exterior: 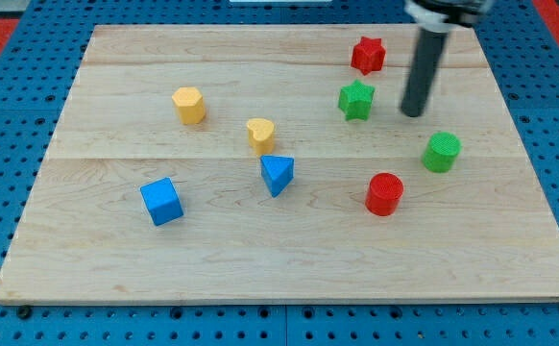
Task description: Point your arm at center right
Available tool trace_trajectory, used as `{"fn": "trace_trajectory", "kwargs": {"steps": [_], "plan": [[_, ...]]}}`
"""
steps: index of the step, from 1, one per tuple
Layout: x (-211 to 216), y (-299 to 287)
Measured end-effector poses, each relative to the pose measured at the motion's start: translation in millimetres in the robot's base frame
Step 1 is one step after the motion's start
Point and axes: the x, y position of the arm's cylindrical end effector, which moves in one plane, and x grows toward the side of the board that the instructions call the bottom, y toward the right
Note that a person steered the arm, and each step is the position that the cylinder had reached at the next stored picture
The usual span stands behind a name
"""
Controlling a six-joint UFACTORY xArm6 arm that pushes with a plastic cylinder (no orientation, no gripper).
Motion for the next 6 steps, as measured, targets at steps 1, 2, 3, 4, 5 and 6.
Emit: {"fn": "trace_trajectory", "kwargs": {"steps": [1, 2, 3, 4, 5, 6], "plan": [[0.1, 41.6], [0.2, 67.6], [0.2, 91.9], [0.2, 109.2], [1.8, 131.5], [26.5, 145.9]]}}
